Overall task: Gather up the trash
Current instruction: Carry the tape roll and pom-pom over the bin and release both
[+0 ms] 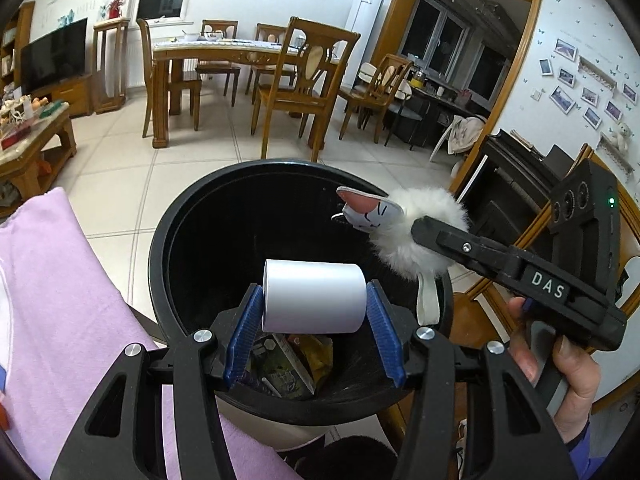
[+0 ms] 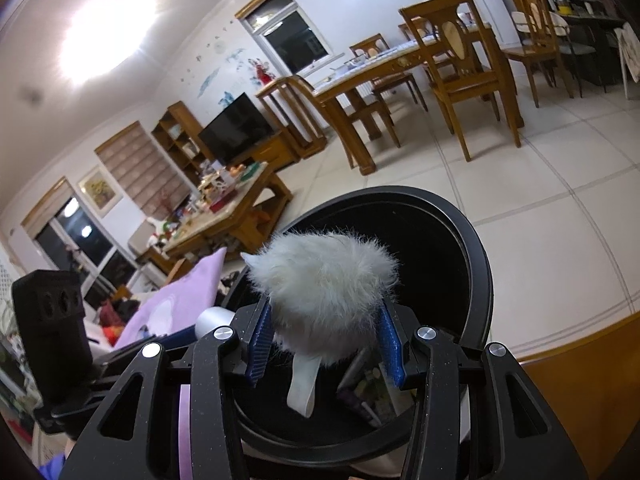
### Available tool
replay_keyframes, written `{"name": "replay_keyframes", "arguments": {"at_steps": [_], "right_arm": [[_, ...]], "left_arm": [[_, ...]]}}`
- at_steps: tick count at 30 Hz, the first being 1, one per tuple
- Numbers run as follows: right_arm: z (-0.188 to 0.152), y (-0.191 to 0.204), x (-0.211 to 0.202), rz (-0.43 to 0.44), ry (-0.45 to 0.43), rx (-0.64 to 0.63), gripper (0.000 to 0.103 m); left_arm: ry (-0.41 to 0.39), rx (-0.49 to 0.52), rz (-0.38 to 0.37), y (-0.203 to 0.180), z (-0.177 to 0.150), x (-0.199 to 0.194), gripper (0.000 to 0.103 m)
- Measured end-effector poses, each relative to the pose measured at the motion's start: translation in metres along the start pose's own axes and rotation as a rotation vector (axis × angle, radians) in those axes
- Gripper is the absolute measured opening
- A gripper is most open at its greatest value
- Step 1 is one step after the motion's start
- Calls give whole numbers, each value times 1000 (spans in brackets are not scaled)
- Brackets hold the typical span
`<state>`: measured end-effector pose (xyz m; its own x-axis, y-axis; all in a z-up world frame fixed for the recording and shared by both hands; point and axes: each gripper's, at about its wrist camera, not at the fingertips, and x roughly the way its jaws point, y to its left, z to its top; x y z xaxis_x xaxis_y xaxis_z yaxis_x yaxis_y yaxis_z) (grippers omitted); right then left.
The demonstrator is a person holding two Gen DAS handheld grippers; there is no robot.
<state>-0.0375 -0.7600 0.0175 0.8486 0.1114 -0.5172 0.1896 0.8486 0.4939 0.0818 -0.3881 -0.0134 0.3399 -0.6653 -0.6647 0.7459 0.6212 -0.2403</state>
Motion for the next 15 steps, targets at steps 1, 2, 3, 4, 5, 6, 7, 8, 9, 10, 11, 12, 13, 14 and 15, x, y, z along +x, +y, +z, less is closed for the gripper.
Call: {"name": "replay_keyframes", "arguments": {"at_steps": [1, 2, 3, 4, 5, 6, 7, 8, 9, 10, 11, 12, 13, 14, 15], "right_arm": [[0, 0, 1, -2, 2, 1, 46], [0, 1, 2, -4, 3, 2, 46], [0, 2, 4, -7, 5, 3, 48], [0, 2, 5, -9, 6, 3, 48], [-1, 4, 5, -10, 8, 4, 48], [-2, 4, 7, -14, 9, 4, 48], [-2, 6, 7, -16, 10, 4, 48], [-3, 8, 8, -17, 11, 4, 48], [-4, 10, 8, -18, 13, 4, 48], [-5, 13, 8, -20, 14, 4, 48], [-5, 13, 9, -20, 14, 4, 48], [-5, 13, 9, -21, 13, 6, 50], [-5, 17, 8, -22, 12, 8, 51], [-5, 18, 9, -23, 12, 9, 52], [-5, 19, 9, -23, 11, 10, 52]], "left_arm": [[3, 0, 1, 1, 0, 1, 52], [5, -1, 1, 1, -1, 1, 52], [8, -2, 1, 2, -1, 1, 52], [9, -3, 1, 2, -1, 1, 52], [12, -3, 1, 2, -1, 1, 53], [14, -3, 1, 1, -2, 1, 53], [18, -2, 1, 0, -2, 1, 53], [23, 0, 1, -3, -1, 3, 53], [26, 0, 0, -3, -1, 3, 53], [28, 2, 1, -3, -1, 2, 53], [28, 5, 5, -4, -1, 1, 54], [25, 11, 10, -5, 0, 0, 54], [22, 18, 17, -6, 1, -1, 54], [19, 22, 19, -6, 2, -3, 54], [14, 24, 19, -6, 3, -6, 54]]}}
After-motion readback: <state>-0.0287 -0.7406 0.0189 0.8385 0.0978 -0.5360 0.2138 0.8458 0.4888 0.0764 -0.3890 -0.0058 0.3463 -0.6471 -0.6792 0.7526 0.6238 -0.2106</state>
